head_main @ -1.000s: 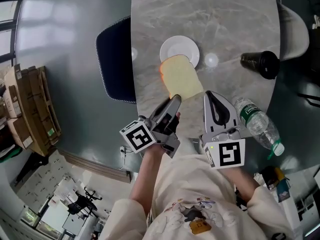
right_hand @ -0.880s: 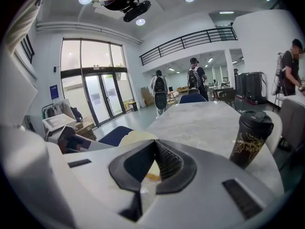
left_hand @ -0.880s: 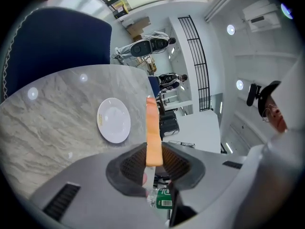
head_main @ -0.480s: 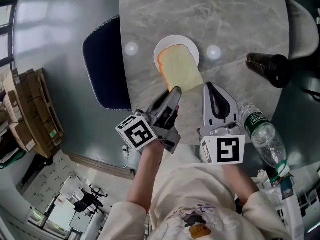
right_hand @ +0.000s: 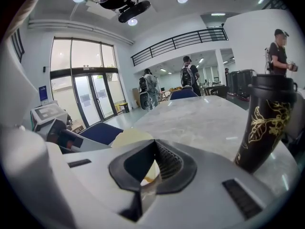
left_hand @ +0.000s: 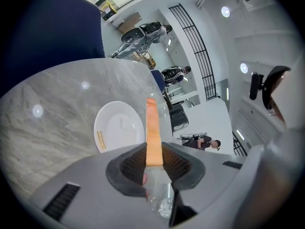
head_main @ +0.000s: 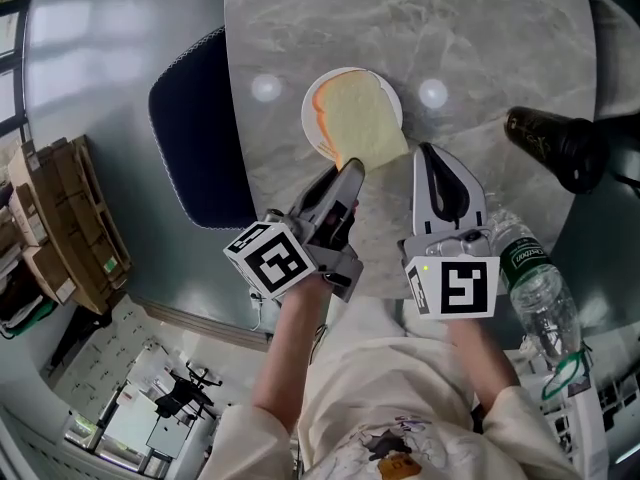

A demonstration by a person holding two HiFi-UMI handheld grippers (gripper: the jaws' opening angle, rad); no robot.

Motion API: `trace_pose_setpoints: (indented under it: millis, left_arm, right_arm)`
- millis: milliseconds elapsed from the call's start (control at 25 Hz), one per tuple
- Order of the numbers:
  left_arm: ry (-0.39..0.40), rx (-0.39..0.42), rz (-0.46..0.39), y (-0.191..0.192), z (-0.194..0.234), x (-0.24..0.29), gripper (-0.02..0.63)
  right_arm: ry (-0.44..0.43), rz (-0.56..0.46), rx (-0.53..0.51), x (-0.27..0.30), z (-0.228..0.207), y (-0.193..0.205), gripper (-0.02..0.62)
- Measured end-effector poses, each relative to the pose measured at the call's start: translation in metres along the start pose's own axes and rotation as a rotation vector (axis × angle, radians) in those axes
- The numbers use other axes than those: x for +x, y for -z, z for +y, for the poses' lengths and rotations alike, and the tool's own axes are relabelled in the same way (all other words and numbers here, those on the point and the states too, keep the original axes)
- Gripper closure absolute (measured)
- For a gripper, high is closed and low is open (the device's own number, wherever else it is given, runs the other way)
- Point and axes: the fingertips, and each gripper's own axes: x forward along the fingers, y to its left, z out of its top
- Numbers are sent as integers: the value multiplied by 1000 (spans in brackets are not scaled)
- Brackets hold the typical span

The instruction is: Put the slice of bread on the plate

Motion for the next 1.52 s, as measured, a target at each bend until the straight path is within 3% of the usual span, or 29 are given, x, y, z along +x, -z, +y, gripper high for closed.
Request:
trace_pose_setpoints:
  millis: [160,320,640,840,1040,1520]
  left_arm:
    - [-56,56,20,-8,18,28,508]
    - [-97,101,29,-7,20,31,508]
    - [-298,356,38,-17,27,28,505]
    - [-441,521,34,-21,39,20,451]
    - [-447,516,24,-21,42,12,451]
    - [-379,524,14,-16,10,-8,453]
  right_arm:
    - [-3,23,26,40,-20,16,591]
    - [-28,30,22,48,-12,18,591]
    - [-71,45,21,43,7,27,591]
    - [-77,42,21,39,9,31,591]
    - [-85,43,11,37,11,31,591]
    - [-98,41,-52,7,20,20,591]
